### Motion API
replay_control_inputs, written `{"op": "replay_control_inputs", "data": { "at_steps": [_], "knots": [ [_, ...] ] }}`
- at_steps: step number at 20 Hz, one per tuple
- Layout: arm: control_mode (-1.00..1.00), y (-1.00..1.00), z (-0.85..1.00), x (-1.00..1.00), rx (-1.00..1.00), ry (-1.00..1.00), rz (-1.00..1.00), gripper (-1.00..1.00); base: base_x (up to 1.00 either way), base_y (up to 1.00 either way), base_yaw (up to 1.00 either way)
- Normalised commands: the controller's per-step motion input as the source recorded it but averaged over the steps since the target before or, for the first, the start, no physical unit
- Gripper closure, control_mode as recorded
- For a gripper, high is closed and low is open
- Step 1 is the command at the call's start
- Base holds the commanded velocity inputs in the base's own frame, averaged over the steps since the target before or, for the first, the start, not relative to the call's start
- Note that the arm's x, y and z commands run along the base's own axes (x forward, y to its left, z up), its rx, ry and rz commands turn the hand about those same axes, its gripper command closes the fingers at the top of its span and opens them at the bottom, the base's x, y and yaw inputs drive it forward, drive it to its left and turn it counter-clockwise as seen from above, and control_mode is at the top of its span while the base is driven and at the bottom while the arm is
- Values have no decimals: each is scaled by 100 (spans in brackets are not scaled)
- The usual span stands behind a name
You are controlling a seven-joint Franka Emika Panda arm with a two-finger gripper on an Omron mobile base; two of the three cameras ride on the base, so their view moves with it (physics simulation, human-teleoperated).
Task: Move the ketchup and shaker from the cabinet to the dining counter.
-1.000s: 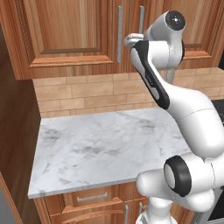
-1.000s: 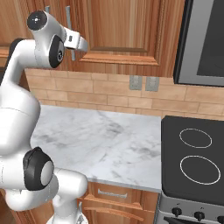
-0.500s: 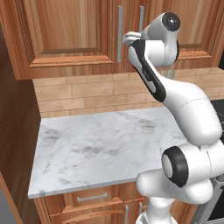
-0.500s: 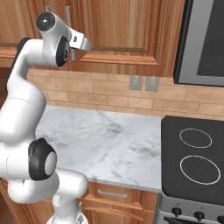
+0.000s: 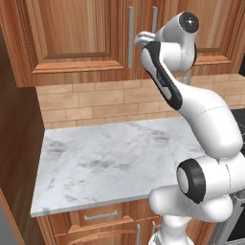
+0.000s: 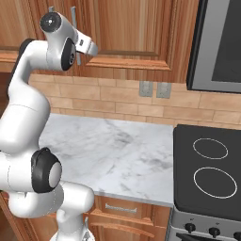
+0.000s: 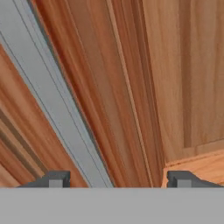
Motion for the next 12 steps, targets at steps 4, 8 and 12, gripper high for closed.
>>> {"op": "replay_control_inputs", "data": {
  "at_steps": [4,8,12],
  "knots": [
    [-100,-2,-23,36,4,-9,0,100,0,0,0],
    [-100,-7,-34,43,3,-13,0,100,0,0,0],
    [-100,-6,-34,48,0,-7,0,100,0,0,0]
  ]
}}
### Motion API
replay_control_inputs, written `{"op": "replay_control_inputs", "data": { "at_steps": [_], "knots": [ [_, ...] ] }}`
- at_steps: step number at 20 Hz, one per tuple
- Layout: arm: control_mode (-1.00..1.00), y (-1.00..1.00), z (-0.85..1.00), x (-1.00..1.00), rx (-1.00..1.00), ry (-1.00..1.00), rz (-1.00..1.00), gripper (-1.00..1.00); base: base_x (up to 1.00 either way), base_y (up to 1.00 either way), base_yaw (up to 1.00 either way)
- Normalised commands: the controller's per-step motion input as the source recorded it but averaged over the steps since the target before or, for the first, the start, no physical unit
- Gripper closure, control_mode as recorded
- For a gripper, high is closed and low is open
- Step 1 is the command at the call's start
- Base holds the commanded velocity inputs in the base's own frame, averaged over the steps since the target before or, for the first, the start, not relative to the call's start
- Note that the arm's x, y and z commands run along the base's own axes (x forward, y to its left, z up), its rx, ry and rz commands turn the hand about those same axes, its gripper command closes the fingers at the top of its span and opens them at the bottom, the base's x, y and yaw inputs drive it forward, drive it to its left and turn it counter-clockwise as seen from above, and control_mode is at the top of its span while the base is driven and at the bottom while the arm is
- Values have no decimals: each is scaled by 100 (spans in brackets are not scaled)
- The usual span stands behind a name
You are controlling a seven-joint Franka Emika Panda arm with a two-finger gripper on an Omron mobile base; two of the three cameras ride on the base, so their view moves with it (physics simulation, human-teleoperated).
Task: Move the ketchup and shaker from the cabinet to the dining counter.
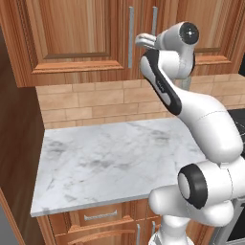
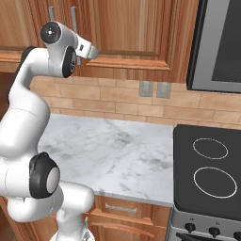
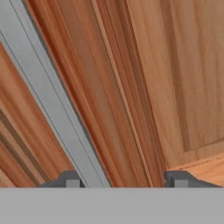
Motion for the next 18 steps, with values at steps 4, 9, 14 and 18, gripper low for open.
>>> {"op": "replay_control_inputs", "data": {
  "at_steps": [4,9,14,18],
  "knots": [
    [-100,-20,-29,39,0,0,0,100,0,0,0],
    [-100,-40,-17,7,0,2,0,100,0,0,0],
    [-100,-57,-5,-14,0,4,0,100,0,0,0],
    [-100,-60,-2,-31,0,0,0,100,0,0,0]
  ]
}}
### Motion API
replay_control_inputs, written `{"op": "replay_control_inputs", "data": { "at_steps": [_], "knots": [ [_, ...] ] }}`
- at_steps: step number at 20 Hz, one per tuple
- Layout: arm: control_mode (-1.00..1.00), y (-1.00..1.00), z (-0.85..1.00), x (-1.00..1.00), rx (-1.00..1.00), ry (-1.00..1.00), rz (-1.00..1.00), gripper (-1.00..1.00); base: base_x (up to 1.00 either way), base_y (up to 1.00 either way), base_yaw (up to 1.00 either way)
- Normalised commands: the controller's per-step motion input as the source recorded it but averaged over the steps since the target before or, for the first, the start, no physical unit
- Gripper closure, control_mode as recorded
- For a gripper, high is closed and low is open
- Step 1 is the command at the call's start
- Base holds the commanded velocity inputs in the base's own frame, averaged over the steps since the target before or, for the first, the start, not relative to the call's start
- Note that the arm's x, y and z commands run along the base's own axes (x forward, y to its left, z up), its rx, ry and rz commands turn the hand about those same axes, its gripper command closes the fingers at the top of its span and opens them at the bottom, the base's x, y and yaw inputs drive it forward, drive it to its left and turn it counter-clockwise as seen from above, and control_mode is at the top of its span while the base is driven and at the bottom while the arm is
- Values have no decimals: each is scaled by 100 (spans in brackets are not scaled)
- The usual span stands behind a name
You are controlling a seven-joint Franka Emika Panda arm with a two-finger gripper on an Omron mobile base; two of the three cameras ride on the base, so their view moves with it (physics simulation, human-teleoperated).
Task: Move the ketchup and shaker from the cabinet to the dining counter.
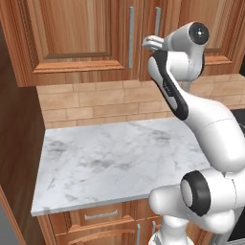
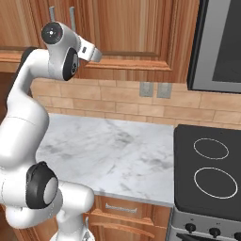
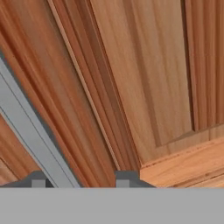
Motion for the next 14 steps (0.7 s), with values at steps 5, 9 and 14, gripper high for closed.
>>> {"op": "replay_control_inputs", "data": {
  "at_steps": [5,9,14],
  "knots": [
    [-100,-60,0,-38,0,0,0,100,0,0,0],
    [-100,-59,0,-49,0,0,0,100,0,0,0],
    [-100,-65,0,-53,1,0,0,100,0,0,0]
  ]
}}
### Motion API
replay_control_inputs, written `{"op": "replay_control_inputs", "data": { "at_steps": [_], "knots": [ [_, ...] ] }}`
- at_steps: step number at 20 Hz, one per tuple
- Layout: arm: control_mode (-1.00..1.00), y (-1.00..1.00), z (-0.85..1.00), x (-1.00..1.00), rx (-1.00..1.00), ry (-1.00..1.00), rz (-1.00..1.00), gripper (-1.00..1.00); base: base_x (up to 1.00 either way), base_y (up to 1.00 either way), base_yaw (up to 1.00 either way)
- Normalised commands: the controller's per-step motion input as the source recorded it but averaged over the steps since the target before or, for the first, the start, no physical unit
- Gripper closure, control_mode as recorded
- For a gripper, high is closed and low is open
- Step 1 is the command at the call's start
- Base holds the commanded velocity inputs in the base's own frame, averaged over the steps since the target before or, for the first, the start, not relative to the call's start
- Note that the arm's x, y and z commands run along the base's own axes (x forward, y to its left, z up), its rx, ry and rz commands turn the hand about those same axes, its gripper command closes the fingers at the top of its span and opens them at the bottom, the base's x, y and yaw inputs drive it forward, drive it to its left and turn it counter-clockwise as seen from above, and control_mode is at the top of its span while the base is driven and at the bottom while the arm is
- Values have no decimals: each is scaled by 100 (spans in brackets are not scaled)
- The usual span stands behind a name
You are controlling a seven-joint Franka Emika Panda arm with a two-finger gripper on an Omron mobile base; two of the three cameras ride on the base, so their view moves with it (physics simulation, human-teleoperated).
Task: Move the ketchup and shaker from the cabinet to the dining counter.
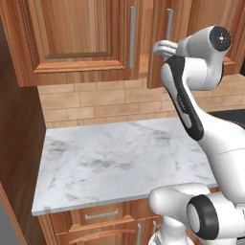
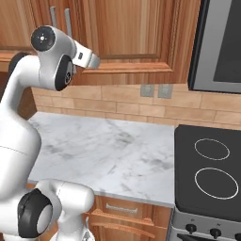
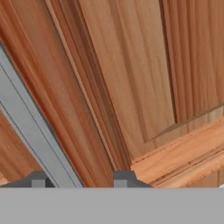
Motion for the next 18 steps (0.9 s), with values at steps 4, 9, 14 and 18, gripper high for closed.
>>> {"op": "replay_control_inputs", "data": {
  "at_steps": [4,9,14,18],
  "knots": [
    [-100,-67,0,-52,3,0,0,100,0,0,0],
    [-100,-66,0,-52,5,0,0,100,0,0,0],
    [-100,-71,0,-54,8,0,0,100,0,0,0],
    [-100,-73,0,-57,8,0,0,100,0,0,0]
  ]
}}
